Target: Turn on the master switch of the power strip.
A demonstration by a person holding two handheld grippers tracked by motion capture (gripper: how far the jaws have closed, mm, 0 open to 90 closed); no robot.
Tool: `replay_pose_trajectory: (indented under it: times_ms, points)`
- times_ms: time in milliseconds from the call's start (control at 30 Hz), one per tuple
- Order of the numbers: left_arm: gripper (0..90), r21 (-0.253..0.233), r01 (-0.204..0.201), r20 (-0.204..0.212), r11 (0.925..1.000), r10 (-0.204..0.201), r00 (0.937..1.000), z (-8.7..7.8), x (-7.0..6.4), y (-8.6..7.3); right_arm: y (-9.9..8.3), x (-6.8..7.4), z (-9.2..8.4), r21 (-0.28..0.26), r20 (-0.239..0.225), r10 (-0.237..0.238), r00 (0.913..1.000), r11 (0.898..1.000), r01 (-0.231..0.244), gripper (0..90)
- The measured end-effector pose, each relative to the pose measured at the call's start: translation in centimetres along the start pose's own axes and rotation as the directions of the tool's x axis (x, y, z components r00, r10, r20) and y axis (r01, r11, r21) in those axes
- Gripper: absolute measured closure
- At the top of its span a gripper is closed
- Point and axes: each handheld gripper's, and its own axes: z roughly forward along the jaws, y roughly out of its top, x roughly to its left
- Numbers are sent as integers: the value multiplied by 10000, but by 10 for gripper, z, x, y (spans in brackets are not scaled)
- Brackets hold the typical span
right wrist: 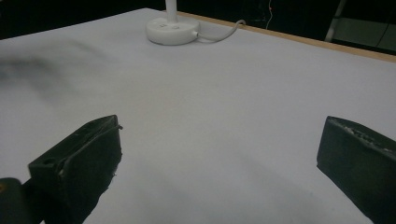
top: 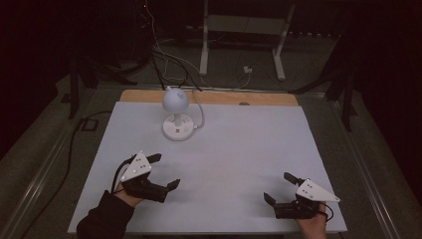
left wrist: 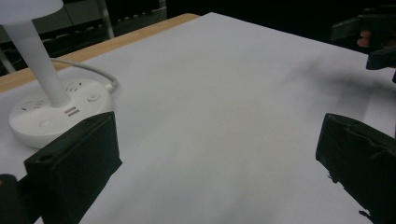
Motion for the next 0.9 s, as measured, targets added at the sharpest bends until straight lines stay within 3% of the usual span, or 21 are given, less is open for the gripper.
replay_pose_trajectory:
  times_ms: [700,900]
  points:
    - [2,226,26,-775,9997,-9,9970,35,7,19,0,0,0,-28,-59,3,10000,10000,-3,0]
    - [2,184,212,-1122,9996,-190,9935,44,13,22,0,0,0,-51,-94,1,10000,10000,-1,0]
